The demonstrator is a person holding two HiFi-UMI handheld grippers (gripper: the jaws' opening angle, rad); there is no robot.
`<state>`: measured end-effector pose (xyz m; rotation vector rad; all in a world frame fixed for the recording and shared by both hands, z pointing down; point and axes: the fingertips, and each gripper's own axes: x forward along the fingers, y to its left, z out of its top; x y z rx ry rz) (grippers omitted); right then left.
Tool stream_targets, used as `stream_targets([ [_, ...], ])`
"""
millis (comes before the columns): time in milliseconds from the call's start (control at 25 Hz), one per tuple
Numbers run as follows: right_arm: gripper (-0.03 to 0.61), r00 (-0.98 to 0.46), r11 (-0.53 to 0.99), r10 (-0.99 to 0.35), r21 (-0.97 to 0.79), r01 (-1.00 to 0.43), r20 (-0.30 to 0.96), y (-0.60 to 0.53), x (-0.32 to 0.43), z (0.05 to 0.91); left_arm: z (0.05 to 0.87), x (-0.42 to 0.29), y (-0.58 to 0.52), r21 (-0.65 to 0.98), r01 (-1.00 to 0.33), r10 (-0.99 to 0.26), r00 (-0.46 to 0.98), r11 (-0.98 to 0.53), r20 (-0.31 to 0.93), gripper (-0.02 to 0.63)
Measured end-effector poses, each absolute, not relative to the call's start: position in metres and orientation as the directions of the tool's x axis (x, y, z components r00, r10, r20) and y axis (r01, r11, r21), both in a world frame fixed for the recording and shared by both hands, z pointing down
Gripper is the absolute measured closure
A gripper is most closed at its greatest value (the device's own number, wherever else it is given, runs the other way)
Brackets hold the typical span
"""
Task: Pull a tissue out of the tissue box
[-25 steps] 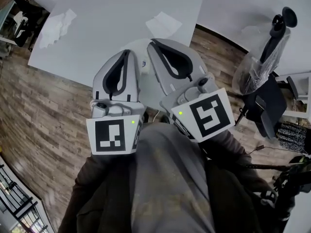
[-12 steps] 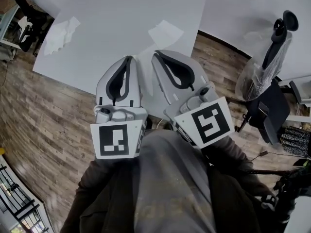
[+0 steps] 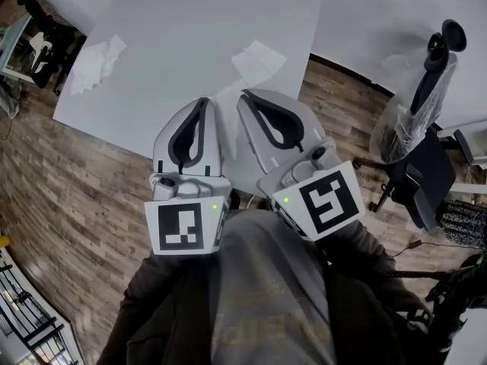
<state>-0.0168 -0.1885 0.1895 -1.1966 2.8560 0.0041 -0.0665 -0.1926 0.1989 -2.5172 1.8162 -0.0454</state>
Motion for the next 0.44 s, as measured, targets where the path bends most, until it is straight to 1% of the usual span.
stream_targets([
  [440, 0.577, -0.701, 0.702, -0.712, -0.017, -0.712, -0.042, -0.1915, -0.0201, 0.1938, 0.2046, -0.0689, -0.1941, -0.047, -0.947, -0.949, 0.316, -0.316, 0.009, 0.617],
])
